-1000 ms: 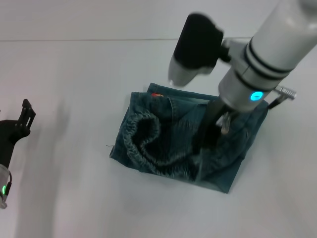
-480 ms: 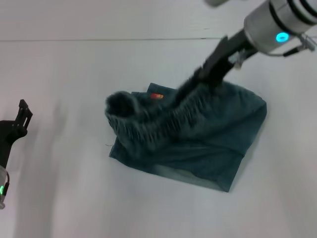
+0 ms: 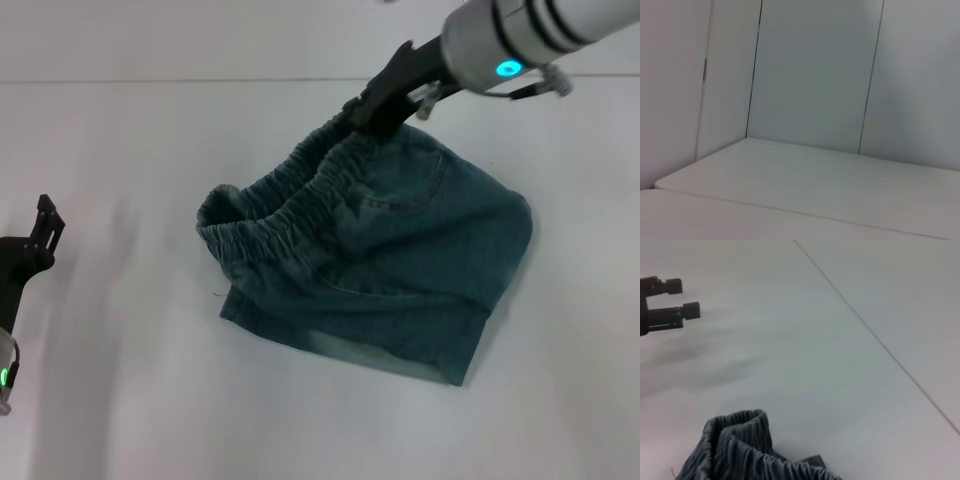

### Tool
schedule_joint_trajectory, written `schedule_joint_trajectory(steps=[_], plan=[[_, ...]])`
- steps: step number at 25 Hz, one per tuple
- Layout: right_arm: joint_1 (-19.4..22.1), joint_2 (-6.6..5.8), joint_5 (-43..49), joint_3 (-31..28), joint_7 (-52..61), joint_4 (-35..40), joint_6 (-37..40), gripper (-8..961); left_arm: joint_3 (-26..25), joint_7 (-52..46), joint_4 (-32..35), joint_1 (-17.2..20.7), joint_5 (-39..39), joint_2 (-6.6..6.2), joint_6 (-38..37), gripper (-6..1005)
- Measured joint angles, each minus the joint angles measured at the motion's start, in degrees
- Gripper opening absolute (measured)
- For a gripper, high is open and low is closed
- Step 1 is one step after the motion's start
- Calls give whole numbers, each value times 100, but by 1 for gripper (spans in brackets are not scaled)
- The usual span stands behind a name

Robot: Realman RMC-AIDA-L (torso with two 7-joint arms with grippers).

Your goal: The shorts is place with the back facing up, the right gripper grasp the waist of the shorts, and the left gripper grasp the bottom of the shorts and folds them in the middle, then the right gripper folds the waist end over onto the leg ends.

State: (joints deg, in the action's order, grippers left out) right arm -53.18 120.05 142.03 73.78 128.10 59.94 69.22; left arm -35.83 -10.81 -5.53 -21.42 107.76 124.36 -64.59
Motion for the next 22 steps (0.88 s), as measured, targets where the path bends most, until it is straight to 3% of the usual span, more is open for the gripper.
schedule_joint_trajectory(steps=[11,17,22], plan=[[46,1,-811,273,-110,-689,-967,88,-83,0,9,7,-1,-9,39,795],[462,-18,-1329,219,-269,-419,-1128,311,-83,0,9,42,-1,-9,5,794],[1242,-36,-2187,-9,-655,246,-978,460,-36,-76,5,114,22,-12,-182,794]])
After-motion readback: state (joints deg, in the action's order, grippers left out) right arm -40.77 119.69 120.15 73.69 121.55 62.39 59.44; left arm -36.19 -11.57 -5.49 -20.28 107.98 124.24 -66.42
